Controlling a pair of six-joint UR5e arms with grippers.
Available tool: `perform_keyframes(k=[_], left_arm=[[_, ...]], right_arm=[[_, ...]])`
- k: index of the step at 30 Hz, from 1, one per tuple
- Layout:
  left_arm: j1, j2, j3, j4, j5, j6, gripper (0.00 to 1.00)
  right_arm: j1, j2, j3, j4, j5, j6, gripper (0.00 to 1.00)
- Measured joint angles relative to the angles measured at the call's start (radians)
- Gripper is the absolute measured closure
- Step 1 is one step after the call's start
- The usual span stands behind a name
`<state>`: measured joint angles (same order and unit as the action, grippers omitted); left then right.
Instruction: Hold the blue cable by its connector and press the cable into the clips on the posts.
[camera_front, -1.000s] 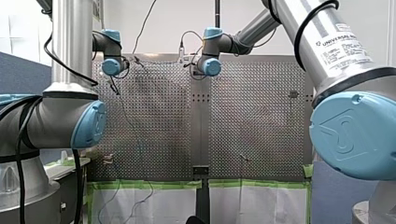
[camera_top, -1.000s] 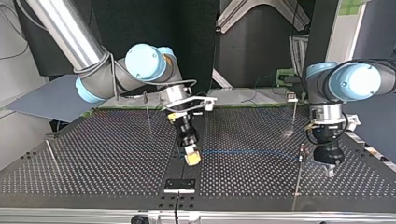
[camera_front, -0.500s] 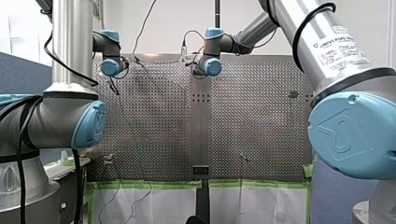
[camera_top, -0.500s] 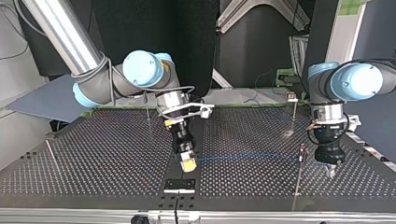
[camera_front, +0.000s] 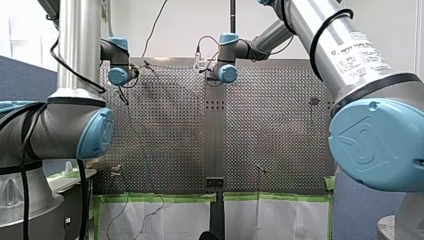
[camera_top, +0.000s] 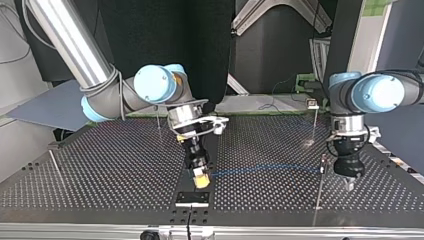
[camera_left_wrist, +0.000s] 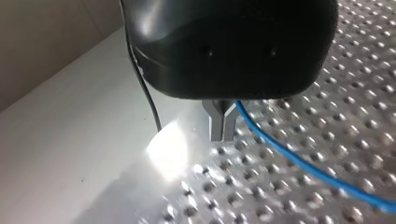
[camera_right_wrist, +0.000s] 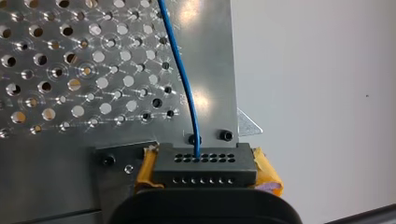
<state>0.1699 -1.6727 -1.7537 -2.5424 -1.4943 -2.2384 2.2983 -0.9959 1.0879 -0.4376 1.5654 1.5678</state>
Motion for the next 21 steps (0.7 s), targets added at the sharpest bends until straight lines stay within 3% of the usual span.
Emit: perform_keyframes(k=[10, 21], left_arm=[[0.007, -0.012, 0.018, 0.015, 0.02, -0.026, 0.99], [0.012, -0.006, 0.017, 0.023, 0.026, -0.022, 0.99]], right_arm=[[-0.014, 0.005, -0.01, 0.003, -0.006, 0.002, 1.0], [-0.01, 0.005, -0.01, 0.012, -0.008, 0.0, 1.0]])
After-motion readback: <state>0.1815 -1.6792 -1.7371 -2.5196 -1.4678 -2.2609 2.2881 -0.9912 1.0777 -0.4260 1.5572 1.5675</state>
